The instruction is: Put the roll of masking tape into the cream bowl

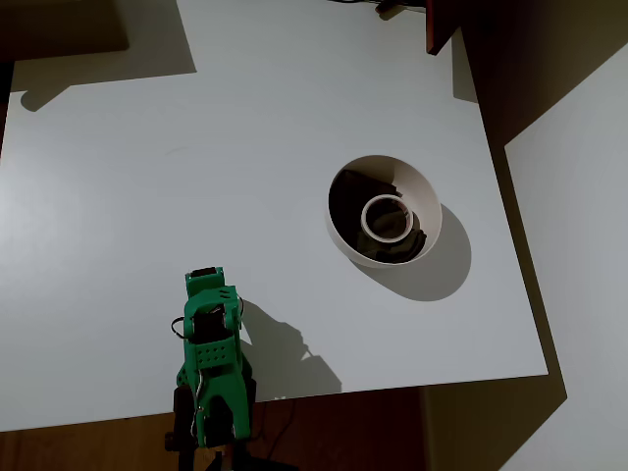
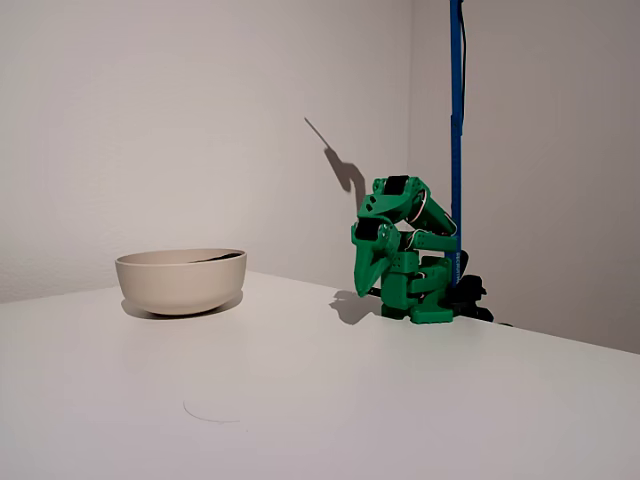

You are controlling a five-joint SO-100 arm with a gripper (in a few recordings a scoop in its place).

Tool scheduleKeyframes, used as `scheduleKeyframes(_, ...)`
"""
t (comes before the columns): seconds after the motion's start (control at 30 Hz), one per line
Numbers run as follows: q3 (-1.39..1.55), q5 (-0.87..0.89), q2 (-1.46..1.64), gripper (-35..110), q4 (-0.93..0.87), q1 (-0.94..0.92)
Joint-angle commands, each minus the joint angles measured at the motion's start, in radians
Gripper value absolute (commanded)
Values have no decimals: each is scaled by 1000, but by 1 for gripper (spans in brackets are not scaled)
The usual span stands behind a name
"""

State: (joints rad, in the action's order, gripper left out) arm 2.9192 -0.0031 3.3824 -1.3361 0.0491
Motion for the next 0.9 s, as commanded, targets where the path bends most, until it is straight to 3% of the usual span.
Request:
scheduleKeyframes(0.0, 6, 0, 8, -8, 8, -23)
scheduleKeyframes(0.17, 6, 5, 8, -8, 9, -28)
scheduleKeyframes(0.33, 6, 5, 8, 4, 9, -31)
scheduleKeyframes(0.87, 6, 5, 8, -7, 9, -31)
